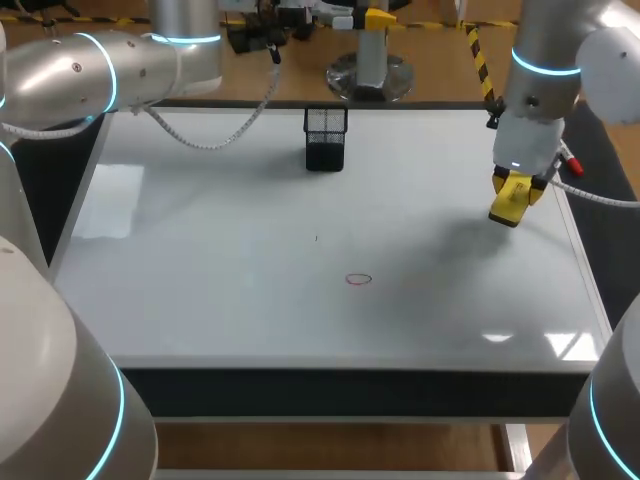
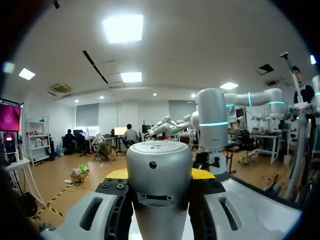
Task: Pick up the inspection probe, press it on each red-marked spot on the whiteboard one by one, put down the probe, pick up the eraser, and wipe off all the red marks.
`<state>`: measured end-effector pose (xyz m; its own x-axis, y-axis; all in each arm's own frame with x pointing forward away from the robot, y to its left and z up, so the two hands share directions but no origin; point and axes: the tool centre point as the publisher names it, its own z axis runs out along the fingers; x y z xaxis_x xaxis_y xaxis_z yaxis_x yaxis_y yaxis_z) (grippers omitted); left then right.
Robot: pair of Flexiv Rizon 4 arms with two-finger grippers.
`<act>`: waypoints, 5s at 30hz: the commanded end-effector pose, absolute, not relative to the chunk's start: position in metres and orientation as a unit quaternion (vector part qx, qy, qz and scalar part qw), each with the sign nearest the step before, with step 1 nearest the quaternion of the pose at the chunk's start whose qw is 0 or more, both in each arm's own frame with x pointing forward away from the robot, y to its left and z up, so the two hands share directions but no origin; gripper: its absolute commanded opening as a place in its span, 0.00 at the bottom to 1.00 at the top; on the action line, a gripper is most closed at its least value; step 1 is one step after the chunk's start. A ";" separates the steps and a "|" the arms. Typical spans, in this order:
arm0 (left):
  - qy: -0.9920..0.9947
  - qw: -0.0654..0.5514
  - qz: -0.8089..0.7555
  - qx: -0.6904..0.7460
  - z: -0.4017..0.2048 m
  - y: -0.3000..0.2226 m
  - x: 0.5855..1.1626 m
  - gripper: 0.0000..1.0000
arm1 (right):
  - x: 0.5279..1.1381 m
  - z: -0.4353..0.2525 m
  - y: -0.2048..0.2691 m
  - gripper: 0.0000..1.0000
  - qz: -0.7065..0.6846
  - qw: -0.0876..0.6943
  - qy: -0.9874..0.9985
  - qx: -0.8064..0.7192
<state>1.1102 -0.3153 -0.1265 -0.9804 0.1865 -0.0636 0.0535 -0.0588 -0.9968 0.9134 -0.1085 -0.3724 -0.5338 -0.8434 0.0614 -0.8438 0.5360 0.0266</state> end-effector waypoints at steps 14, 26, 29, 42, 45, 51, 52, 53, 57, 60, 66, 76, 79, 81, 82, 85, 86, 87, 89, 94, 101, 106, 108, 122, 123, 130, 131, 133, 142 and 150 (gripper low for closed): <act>-0.680 0.113 0.698 -0.195 -0.106 -0.353 1.033 0.00 | 0.914 -0.372 -0.109 0.00 0.004 0.034 -0.875 0.482; -0.672 0.132 0.697 -0.214 -0.120 -0.341 0.955 0.00 | 0.914 -0.372 -0.109 0.00 0.004 0.034 -0.875 0.482; -0.665 0.130 0.702 -0.217 -0.122 -0.337 0.937 0.00 | 0.914 -0.372 -0.109 0.00 0.004 0.034 -0.875 0.482; -0.654 0.136 0.712 -0.219 -0.139 -0.316 0.871 0.00 | 0.914 -0.372 -0.109 0.00 0.004 0.034 -0.875 0.482; -0.654 0.142 0.711 -0.216 -0.146 -0.315 0.859 0.00 | 0.914 -0.372 -0.109 0.00 0.004 0.034 -0.875 0.482; -0.654 0.164 0.706 -0.217 -0.162 -0.309 0.841 0.00 | 0.914 -0.372 -0.109 0.00 0.004 0.034 -0.875 0.482; -0.652 0.168 0.707 -0.216 -0.165 -0.307 0.840 0.00 | 0.914 -0.372 -0.109 0.00 0.004 0.034 -0.875 0.482; -0.651 0.171 0.708 -0.215 -0.168 -0.305 0.838 0.00 | 0.914 -0.372 -0.109 0.00 0.004 0.034 -0.875 0.482; -0.649 0.182 0.706 -0.216 -0.177 -0.300 0.831 0.00 | 0.914 -0.372 -0.109 0.00 0.004 0.034 -0.875 0.482; -0.637 0.197 0.711 -0.223 -0.183 -0.296 0.826 0.00 | 0.914 -0.372 -0.109 0.00 0.004 0.034 -0.875 0.482; -0.636 0.221 0.704 -0.226 -0.193 -0.295 0.814 0.00 | 0.914 -0.372 -0.109 0.00 0.004 0.034 -0.875 0.482; -0.634 0.244 0.696 -0.232 -0.212 -0.288 0.792 0.00 | 0.914 -0.372 -0.109 0.00 0.004 0.034 -0.875 0.482; -0.634 0.245 0.696 -0.231 -0.219 -0.286 0.788 0.00 | 0.914 -0.372 -0.109 0.00 0.004 0.034 -0.875 0.482; -0.633 0.249 0.696 -0.231 -0.224 -0.285 0.786 0.00 | 0.914 -0.372 -0.109 0.00 0.004 0.034 -0.875 0.482; -0.633 0.250 0.695 -0.232 -0.226 -0.286 0.785 0.00 | 0.914 -0.372 -0.109 0.00 0.004 0.034 -0.875 0.482; -0.633 0.252 0.694 -0.232 -0.230 -0.286 0.781 0.00 | 0.914 -0.372 -0.109 0.00 0.004 0.034 -0.875 0.482; -0.633 0.253 0.694 -0.233 -0.232 -0.285 0.779 0.00 | 0.914 -0.372 -0.109 0.00 0.004 0.034 -0.875 0.482; -0.633 0.254 0.693 -0.234 -0.233 -0.284 0.778 0.00 | 0.914 -0.372 -0.109 0.00 0.004 0.034 -0.875 0.482; -0.632 0.257 0.692 -0.234 -0.239 -0.281 0.775 0.00 | 0.914 -0.372 -0.109 0.00 0.004 0.034 -0.875 0.482; -0.636 0.264 0.686 -0.234 -0.249 -0.276 0.769 0.00 | 0.914 -0.372 -0.109 0.00 0.004 0.034 -0.875 0.482; -0.634 0.264 0.685 -0.242 -0.254 -0.271 0.769 0.00 | 0.914 -0.372 -0.109 0.00 0.004 0.034 -0.875 0.482; -0.635 0.266 0.684 -0.241 -0.260 -0.269 0.770 0.00 | 0.914 -0.372 -0.109 0.00 0.004 0.034 -0.875 0.482; -0.635 0.265 0.685 -0.240 -0.261 -0.268 0.771 0.00 | 0.914 -0.372 -0.109 0.00 0.004 0.034 -0.875 0.482; -0.638 0.272 0.678 -0.243 -0.268 -0.277 0.774 0.00 | 0.914 -0.372 -0.109 0.00 0.004 0.034 -0.875 0.482; -0.639 0.273 0.677 -0.243 -0.269 -0.277 0.774 0.00 | 0.914 -0.372 -0.109 0.00 0.004 0.034 -0.875 0.482; -0.643 0.276 0.673 -0.241 -0.272 -0.276 0.773 0.00 | 0.914 -0.372 -0.109 0.00 0.004 0.034 -0.875 0.482; -0.643 0.276 0.673 -0.241 -0.272 -0.276 0.773 0.00 | 0.914 -0.372 -0.109 0.00 0.004 0.034 -0.875 0.482; -0.643 0.276 0.672 -0.242 -0.273 -0.276 0.773 0.00 | 0.914 -0.372 -0.109 0.00 0.004 0.034 -0.875 0.482; -0.648 0.278 0.667 -0.241 -0.274 -0.275 0.771 0.00 | 0.914 -0.372 -0.109 0.00 0.004 0.034 -0.875 0.482; -0.650 0.282 0.662 -0.243 -0.275 -0.278 0.770 0.00 | 0.914 -0.372 -0.109 0.00 0.004 0.034 -0.875 0.482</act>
<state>0.7687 -0.2765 -0.2748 -0.7261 0.6863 0.0426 -0.0571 0.0016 -0.9984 0.9135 -0.1084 -0.3723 -0.5340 -0.8432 0.0619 -0.8436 0.5362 0.0271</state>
